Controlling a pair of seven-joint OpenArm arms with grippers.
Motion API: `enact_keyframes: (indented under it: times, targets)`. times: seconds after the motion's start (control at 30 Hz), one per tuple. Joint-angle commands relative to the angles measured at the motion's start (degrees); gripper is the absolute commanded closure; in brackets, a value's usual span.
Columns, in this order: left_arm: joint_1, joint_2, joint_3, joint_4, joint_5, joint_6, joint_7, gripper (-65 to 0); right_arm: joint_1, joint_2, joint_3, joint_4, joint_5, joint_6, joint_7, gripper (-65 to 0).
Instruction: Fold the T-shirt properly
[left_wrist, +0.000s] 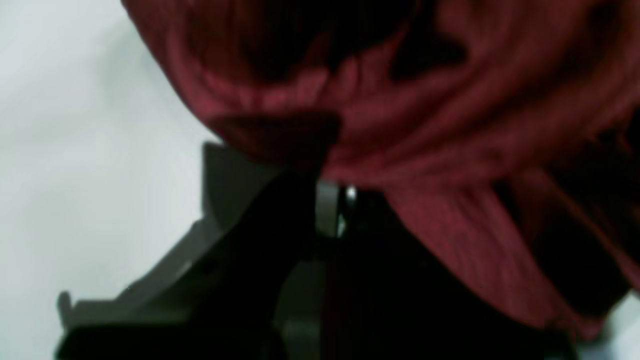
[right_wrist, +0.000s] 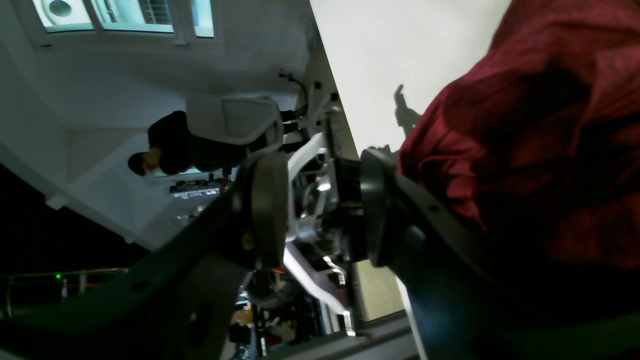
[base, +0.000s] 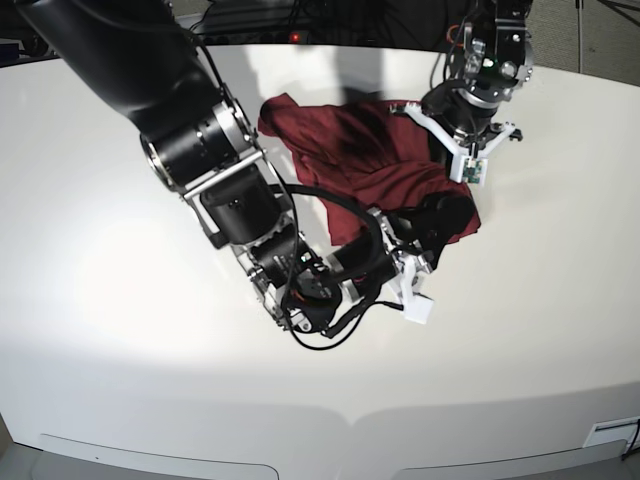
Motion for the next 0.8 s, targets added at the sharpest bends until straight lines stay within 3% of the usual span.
enact_keyframes:
  times: [0.0, 0.3, 0.43, 0.63, 0.77]
  targets:
    - [0.2, 0.0, -0.3, 2.5, -0.3, -0.2, -1.3, 0.0, 3.0, -0.4, 0.3, 0.8, 2.1, 0.1, 0.1, -24.4]
    - [3.6, 0.0, -7.2, 10.0, -1.0, -0.2, -1.0, 0.0, 12.5, -0.4, 0.3, 0.8, 2.1, 0.1, 0.1, -24.4]
    - [4.1, 0.1, -7.6, 14.0, -4.9, -0.3, -0.7, 0.0, 16.4, -0.4, 0.3, 0.8, 2.1, 0.1, 0.1, -24.4]
    - [3.5, 0.2, -7.0, 17.9, -15.1, -6.7, -0.6, 0.0, 19.4, 3.8, 0.3, 0.8, 0.2, 0.1, 0.1, -24.4]
    - [1.8, 0.2, -2.2, 17.9, -15.7, -7.8, -0.6, -20.4, 19.5, 9.0, 0.3, 0.8, -11.5, 0.1, 5.4, -24.4]
